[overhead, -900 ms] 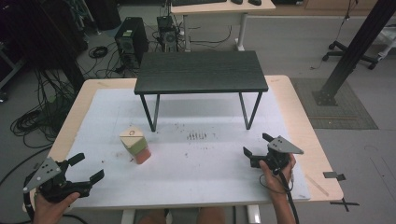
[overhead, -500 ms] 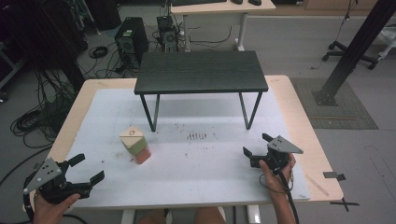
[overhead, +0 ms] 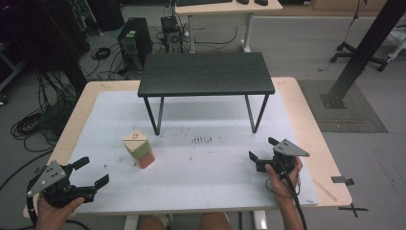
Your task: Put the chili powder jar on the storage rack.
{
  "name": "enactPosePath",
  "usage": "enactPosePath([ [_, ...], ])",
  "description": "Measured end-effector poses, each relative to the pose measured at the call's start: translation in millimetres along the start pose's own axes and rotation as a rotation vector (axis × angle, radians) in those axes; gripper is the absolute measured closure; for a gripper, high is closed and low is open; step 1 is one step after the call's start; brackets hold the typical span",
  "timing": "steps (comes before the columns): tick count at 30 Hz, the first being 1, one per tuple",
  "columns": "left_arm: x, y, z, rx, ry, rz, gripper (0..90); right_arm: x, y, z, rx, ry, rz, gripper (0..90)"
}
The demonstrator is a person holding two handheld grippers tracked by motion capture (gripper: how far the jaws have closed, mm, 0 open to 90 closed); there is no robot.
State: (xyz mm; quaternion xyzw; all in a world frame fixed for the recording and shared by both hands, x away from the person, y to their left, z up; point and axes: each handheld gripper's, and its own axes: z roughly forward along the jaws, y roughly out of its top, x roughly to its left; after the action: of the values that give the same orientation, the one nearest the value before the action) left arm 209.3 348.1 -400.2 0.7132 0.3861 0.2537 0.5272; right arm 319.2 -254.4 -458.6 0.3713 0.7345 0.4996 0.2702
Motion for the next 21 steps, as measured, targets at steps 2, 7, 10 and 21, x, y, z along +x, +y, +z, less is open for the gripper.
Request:
enactPosePath([
  [2,-0.8,0.1,3.2,0.011,-0.004,0.003,2.4,0.0,0.1,0.2,0.001,0.003,-0.002,6.0],
  [7,-1.1,2.5,6.8,0.016,-0.011,0.004,2.4,-0.1,0.1,0.2,0.001,0.003,-0.001,6.0],
  [10,-2.2,4.0,12.0,0.033,-0.017,0.014,2.4,0.0,0.1,0.3,0.001,0.005,-0.002,6.0],
  [21,-2.6,7.9,24.3,0.046,-0.035,0.021,2.4,0.7,0.4,2.5,0.015,0.019,-0.012,6.0],
])
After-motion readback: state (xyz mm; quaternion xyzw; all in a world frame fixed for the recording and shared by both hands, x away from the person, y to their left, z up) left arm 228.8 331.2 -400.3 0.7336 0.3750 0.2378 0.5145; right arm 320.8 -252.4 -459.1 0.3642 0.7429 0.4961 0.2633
